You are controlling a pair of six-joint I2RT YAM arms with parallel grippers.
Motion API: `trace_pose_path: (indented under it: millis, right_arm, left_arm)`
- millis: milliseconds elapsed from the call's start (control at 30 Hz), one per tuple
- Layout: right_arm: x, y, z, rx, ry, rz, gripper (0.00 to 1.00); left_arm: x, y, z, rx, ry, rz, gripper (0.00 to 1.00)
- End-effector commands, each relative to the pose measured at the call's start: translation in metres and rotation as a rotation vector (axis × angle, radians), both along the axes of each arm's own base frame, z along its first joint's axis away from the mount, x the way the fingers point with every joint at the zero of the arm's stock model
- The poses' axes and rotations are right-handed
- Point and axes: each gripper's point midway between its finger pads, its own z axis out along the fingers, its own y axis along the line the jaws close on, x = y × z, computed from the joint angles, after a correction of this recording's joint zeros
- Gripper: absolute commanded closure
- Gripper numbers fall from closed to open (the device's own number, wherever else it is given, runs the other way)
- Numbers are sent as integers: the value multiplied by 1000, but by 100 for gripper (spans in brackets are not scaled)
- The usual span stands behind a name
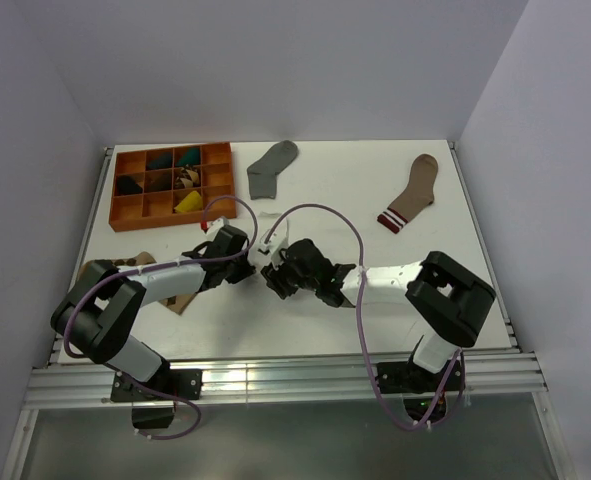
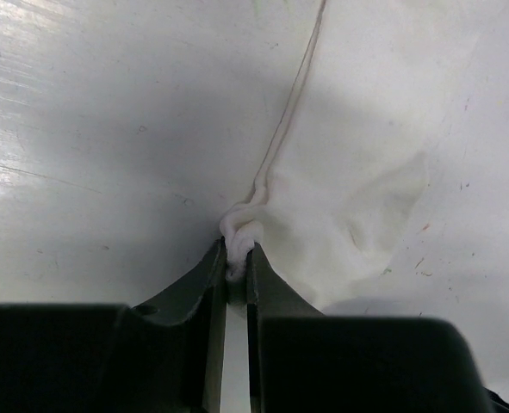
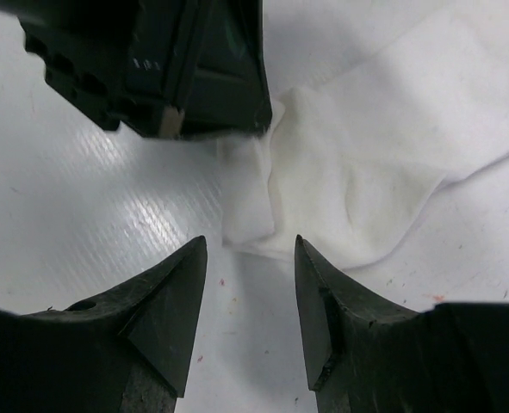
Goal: Roll the socks
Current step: Roll the sock at the center of the board.
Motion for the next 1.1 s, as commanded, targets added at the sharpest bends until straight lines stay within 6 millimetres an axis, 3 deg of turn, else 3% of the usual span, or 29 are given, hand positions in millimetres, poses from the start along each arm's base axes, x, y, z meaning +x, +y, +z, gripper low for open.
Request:
trace_pose_path:
  millis: [0,367,800,900,1067]
  right_arm:
    - [15,15,33,83,-145,4,47]
    - [11,33,21,41,-164,50,47]
    - [12,31,-22,-85,-166,27,53]
    - [11,28,-29,-102,-155,15,62]
    - [7,26,-31,-109,-126,12,87]
  left_arm:
    - [0,-6,1,10,11,-43,100]
    - [0,-8,0,13,22,-57,100]
    - [-1,-13,-1,-3,35,-67,100]
    - [-1,-13,-2,-6,37,-68,100]
    - [1,-15,-1,-6,39,-71,99]
